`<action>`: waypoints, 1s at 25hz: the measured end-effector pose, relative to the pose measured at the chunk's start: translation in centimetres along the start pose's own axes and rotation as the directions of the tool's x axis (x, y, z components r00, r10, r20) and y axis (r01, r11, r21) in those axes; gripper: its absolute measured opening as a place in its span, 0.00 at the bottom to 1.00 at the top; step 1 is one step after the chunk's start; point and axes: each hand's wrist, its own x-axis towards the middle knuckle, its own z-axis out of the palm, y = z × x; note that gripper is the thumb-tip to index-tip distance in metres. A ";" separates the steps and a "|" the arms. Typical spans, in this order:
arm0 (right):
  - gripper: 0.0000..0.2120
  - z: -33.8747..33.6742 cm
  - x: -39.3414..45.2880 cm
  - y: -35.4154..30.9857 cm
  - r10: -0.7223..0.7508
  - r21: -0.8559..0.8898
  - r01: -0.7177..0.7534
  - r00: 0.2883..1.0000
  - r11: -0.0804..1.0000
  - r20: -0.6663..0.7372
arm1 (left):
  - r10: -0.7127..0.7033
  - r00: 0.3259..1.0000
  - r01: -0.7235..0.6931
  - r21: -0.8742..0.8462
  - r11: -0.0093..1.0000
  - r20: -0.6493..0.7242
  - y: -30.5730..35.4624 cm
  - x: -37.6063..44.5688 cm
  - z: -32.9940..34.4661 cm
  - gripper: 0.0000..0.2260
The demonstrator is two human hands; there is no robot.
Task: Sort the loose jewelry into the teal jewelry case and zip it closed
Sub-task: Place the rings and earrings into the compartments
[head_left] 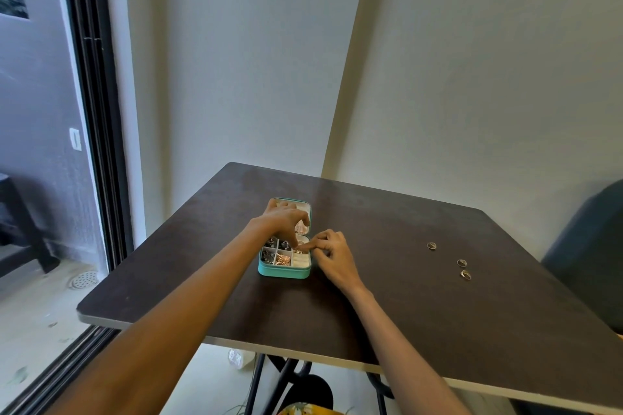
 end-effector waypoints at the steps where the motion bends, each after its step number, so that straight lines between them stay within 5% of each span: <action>1: 0.12 0.0 -0.1 0.0 -0.001 0.002 0.001 1.000 1.000 -0.019 | -0.003 1.000 0.003 -0.010 1.000 0.002 -0.1 0.0 0.0 0.26; 20: 0.13 0.2 0.2 0.2 -0.008 -0.092 0.006 1.000 0.996 -0.021 | -0.014 1.000 0.014 -0.046 0.999 0.020 -0.3 0.2 0.0 0.25; 25: 0.12 -1.8 0.7 0.7 0.126 0.073 -0.114 0.974 0.991 -0.188 | 0.027 0.996 -0.049 -0.245 0.968 -0.091 1.4 1.4 -0.8 0.17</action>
